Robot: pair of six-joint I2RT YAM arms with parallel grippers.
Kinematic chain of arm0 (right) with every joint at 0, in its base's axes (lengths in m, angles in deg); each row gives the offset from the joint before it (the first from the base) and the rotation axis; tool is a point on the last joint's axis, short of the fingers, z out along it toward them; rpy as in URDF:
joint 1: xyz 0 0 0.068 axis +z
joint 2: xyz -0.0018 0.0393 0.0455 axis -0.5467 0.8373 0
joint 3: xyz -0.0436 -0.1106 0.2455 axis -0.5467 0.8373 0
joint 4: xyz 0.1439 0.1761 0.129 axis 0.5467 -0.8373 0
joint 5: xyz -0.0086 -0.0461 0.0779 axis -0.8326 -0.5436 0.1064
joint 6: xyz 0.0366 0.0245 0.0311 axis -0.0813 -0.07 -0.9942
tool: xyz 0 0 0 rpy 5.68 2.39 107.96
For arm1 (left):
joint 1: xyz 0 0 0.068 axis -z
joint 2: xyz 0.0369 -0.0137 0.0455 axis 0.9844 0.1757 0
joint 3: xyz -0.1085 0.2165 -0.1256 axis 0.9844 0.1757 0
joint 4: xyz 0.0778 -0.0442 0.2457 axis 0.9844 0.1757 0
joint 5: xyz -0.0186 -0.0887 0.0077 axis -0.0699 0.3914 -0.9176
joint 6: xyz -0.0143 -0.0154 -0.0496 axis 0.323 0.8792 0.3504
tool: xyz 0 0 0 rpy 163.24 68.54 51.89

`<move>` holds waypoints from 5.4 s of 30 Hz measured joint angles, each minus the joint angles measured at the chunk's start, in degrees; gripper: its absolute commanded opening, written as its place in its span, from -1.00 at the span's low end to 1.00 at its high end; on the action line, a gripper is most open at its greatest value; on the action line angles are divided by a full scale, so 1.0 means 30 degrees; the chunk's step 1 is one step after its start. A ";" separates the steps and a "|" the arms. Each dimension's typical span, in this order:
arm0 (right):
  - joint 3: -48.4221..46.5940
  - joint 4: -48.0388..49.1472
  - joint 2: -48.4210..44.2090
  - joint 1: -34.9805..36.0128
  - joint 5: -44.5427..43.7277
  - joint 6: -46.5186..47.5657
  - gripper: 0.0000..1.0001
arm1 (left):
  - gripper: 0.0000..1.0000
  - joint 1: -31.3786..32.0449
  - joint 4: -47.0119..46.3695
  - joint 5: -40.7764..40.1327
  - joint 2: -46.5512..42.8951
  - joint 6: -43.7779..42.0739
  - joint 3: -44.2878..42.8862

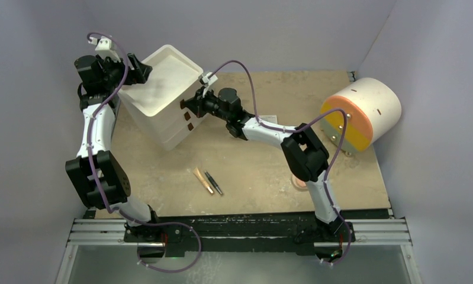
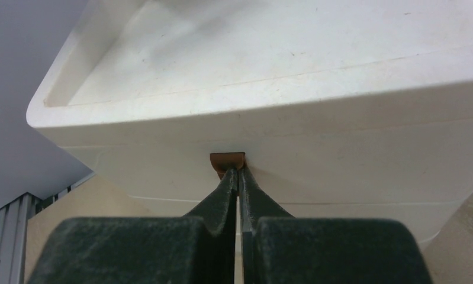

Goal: Organize the makeup

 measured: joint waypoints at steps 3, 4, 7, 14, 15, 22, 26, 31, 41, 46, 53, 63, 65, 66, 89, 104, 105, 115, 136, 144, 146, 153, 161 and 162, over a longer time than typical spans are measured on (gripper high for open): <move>0.0219 0.0102 -0.0087 0.0066 -0.0211 0.0335 -1.00 | 0.97 0.0000 0.0036 0.0000 0.0066 -0.0007 -0.0080; 0.0372 0.0168 -0.0168 0.0080 -0.0306 0.0466 -1.00 | 0.97 0.0000 0.0036 0.0000 0.0095 0.0000 -0.0087; 0.1231 0.0466 -0.0750 0.0189 -0.0736 0.0998 -1.00 | 0.96 0.0000 0.0087 0.0007 0.0182 0.0015 -0.0211; 0.3636 0.0211 -0.2790 0.0168 -0.1202 0.1909 -1.00 | 0.97 0.0007 0.0109 0.0066 0.0831 0.0080 -0.0765; 0.3956 0.0219 -0.3038 0.0138 -0.1195 0.1982 -1.00 | 0.96 0.0007 0.0204 0.0029 0.1013 0.0073 -0.0940; 0.5734 0.0000 -0.4692 -0.0109 -0.1209 0.2361 -1.00 | 0.74 0.0007 0.0619 -0.0335 0.2200 -0.0095 -0.1923; 0.6535 -0.0284 -0.5559 -0.0182 -0.1166 0.2499 -1.00 | 0.20 0.0000 0.1435 -0.0634 0.2973 -0.0270 -0.2586; 0.7140 -0.0576 -0.6222 -0.0328 -0.1231 0.2696 -1.00 | -0.63 -0.0087 0.1552 -0.0240 0.3636 -0.0823 -0.3402; 0.9005 -0.1071 -0.8262 -0.2841 -0.1253 0.2499 -1.00 | -1.00 0.0007 0.2550 0.1647 0.3854 -0.1042 -0.4044; 0.9632 -0.1778 -0.9143 -0.3708 -0.0583 0.2193 -1.00 | -1.00 0.0044 0.2579 0.1588 0.3861 -0.1013 -0.4073; 0.9777 -0.2441 -0.9369 -0.3810 -0.0627 0.2295 -0.83 | -1.00 0.0117 0.2922 0.1494 0.4044 -0.1013 -0.4452; 1.0251 -0.4430 -0.9712 -0.4022 -0.2929 0.2929 0.79 | -1.00 0.0219 0.3118 0.1275 0.4080 -0.1064 -0.4583; 1.0244 -0.4918 -0.9646 -0.4080 -0.3847 0.2900 0.81 | -1.00 0.0262 0.3118 0.1180 0.4087 -0.1064 -0.4583; 1.0163 -0.5275 -0.9537 -0.4080 -0.4437 0.2856 0.81 | -1.00 0.0284 0.3111 0.1129 0.4080 -0.1071 -0.4597; 0.5719 -0.9267 -0.3053 -0.2586 -0.8648 0.0393 0.81 | -1.00 0.0546 0.3373 0.0401 0.4095 -0.1151 -0.4772; 0.4124 -1.0229 -0.1195 -0.1698 -1.0018 0.0721 -0.70 | -1.00 0.0561 0.3322 -0.0138 0.4167 -0.1290 -0.4874; 0.4124 -1.0302 -0.1195 -0.1654 -1.0134 0.0758 -0.84 | -1.00 0.0561 0.3330 -0.0138 0.4167 -0.1290 -0.4874; 0.5632 -1.0389 -0.2834 -0.1654 -1.2233 0.2535 -0.92 | -1.00 0.0568 0.3381 -0.0146 0.4167 -0.1290 -0.4911; 0.0809 -0.8641 -0.6572 -0.1851 -0.9493 0.5479 -0.88 | -1.00 0.1005 0.3985 -0.0772 0.4167 -0.2426 -0.5209; -0.2142 -0.9143 -0.4597 -0.1851 -0.7468 0.5406 -0.88 | -1.00 0.1362 0.4036 -0.0976 0.4211 -0.2885 -0.5304; -0.3169 -0.9479 -0.3701 -0.1851 -0.7082 0.5413 -0.89 | -1.00 0.1384 0.4044 -0.0882 0.4211 -0.2973 -0.5304; -0.6178 -1.0251 -0.0925 -0.1851 -0.6273 0.5391 -0.88 | -1.00 0.1384 0.3978 -0.0401 0.4211 -0.3169 -0.5275; -0.7949 -1.1693 0.1100 -0.1851 -0.6025 0.5821 -0.86 | -1.00 0.1384 0.3876 -0.0270 0.4204 -0.3424 -0.5217; -0.8094 -1.1788 0.1158 -0.1851 -0.6054 0.5960 -0.85 | -1.00 0.1384 0.3869 -0.0270 0.4204 -0.3432 -0.5209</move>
